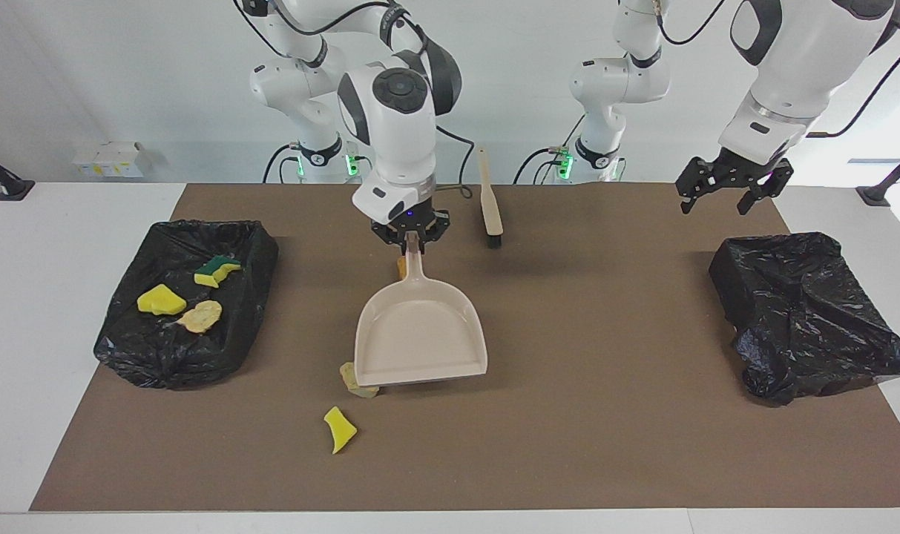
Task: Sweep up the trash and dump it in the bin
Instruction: 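Return the dustpan to the table center with the right gripper and release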
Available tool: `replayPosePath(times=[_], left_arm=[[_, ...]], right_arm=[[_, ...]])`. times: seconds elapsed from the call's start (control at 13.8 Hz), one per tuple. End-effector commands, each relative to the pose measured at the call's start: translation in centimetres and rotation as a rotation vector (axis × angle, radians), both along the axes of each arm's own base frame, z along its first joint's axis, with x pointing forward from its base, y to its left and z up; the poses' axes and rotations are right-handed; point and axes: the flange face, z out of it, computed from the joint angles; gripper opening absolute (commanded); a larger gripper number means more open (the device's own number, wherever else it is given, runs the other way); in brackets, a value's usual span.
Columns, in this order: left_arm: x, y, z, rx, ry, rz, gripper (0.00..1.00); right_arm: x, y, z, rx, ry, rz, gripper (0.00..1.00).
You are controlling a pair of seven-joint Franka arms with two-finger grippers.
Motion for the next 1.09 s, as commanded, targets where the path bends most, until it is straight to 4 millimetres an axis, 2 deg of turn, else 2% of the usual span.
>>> replayPosePath(times=[0.0, 0.22, 0.36, 0.43, 0.51, 0.58, 0.65, 0.8, 0.87, 1.01], left_arm=[[-0.5, 0.3, 0.3, 0.002, 0.023, -0.008, 1.0], [-0.5, 0.3, 0.3, 0.002, 0.022, -0.007, 1.0], [-0.6, 0.3, 0.3, 0.003, 0.023, -0.007, 1.0], [-0.6, 0.3, 0.4, 0.003, 0.022, -0.007, 1.0], [-0.6, 0.3, 0.4, 0.003, 0.022, -0.007, 1.0], [-0.6, 0.3, 0.4, 0.003, 0.022, -0.007, 1.0], [-0.6, 0.3, 0.4, 0.003, 0.022, -0.007, 1.0], [-0.7, 0.3, 0.3, 0.003, 0.026, -0.006, 1.0], [-0.7, 0.3, 0.3, 0.003, 0.029, -0.006, 1.0], [-0.7, 0.2, 0.3, 0.003, 0.028, -0.008, 1.0]], right_arm=[[0.1, 4.7, -2.6, 0.032, -0.027, -0.066, 0.0], [-0.3, 9.8, -7.1, 0.052, -0.052, -0.103, 0.0], [0.4, 12.7, -9.0, 0.09, -0.064, -0.152, 0.0], [0.5, 13.3, -9.2, 0.124, -0.045, -0.168, 0.0], [0.7, 13.3, -9.2, 0.151, -0.038, -0.187, 0.06], [1.0, 12.8, -9.2, 0.154, -0.036, -0.197, 0.72], [0.8, 13.0, -9.0, 0.149, -0.046, -0.174, 1.0], [0.6, 13.2, -8.7, 0.15, -0.049, -0.168, 1.0], [0.6, 12.7, -7.4, 0.157, -0.054, -0.172, 1.0], [-0.7, 11.6, -6.2, 0.15, -0.045, -0.173, 1.0]])
